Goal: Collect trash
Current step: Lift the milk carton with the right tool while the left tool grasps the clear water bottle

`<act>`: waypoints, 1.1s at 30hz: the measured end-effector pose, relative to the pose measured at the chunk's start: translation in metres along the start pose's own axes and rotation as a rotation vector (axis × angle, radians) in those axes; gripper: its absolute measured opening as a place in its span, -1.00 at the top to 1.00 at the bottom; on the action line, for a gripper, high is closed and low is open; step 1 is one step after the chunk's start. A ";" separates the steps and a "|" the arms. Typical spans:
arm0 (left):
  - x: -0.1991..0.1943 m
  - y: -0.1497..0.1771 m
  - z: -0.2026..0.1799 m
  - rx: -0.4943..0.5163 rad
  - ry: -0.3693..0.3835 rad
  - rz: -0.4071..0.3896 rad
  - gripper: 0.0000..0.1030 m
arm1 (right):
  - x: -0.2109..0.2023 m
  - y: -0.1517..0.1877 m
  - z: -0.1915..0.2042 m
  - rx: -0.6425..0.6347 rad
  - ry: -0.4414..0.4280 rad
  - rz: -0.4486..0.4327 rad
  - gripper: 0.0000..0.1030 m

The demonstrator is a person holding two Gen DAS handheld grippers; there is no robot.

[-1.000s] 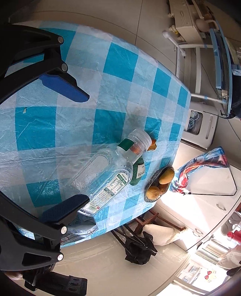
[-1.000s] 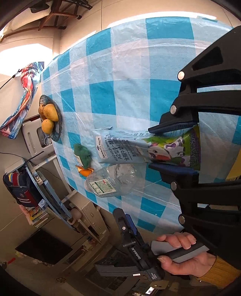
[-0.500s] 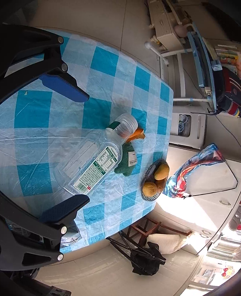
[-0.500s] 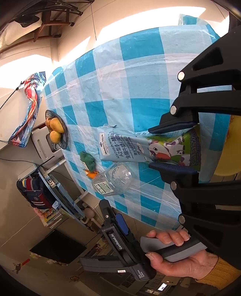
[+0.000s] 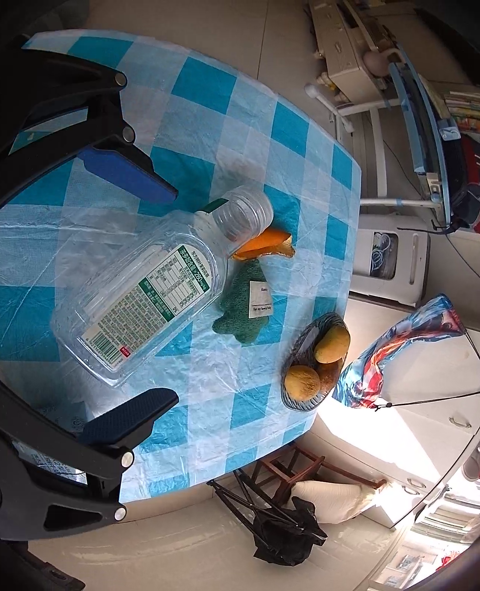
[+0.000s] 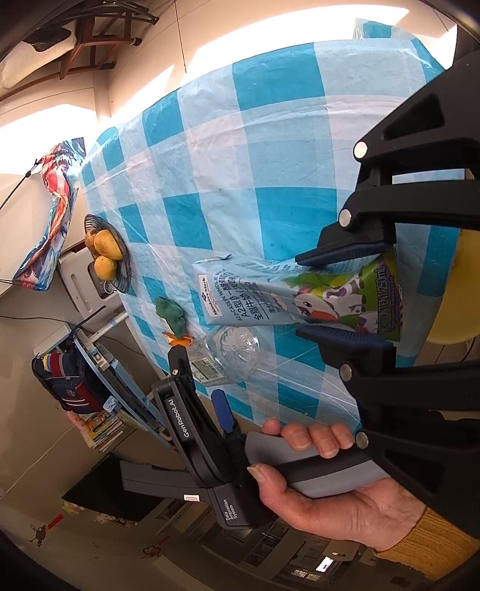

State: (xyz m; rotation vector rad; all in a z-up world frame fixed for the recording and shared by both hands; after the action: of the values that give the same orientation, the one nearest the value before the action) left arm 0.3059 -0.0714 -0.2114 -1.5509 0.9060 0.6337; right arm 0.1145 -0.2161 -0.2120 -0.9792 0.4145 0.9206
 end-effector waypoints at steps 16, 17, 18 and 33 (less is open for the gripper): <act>0.016 0.009 0.004 0.048 -0.015 0.050 -0.88 | -0.003 -0.002 0.004 -0.057 0.064 -0.027 0.32; 0.015 0.010 0.004 0.053 -0.013 0.053 -0.88 | -0.003 -0.003 0.004 -0.060 0.074 -0.033 0.26; 0.015 0.011 0.006 0.060 -0.013 0.059 -0.88 | -0.003 -0.004 0.004 -0.064 0.084 -0.040 0.21; 0.014 0.014 0.037 0.112 -0.057 0.089 -0.88 | -0.003 -0.008 0.010 -0.138 0.154 -0.071 0.12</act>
State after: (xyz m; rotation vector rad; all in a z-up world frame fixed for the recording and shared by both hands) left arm 0.3058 -0.0387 -0.2371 -1.3920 0.9557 0.6754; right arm 0.1185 -0.2114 -0.2007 -1.1890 0.4471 0.8202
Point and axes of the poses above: each gripper's, at about its wrist camera, not at the fingertips, and x roughly the way its jaws point, z to its left, y to its underside, the point moved 6 cm from there along x, roughly the way its jaws point, and after that the axes turned 2 degrees about z, right-handed, at the moved point
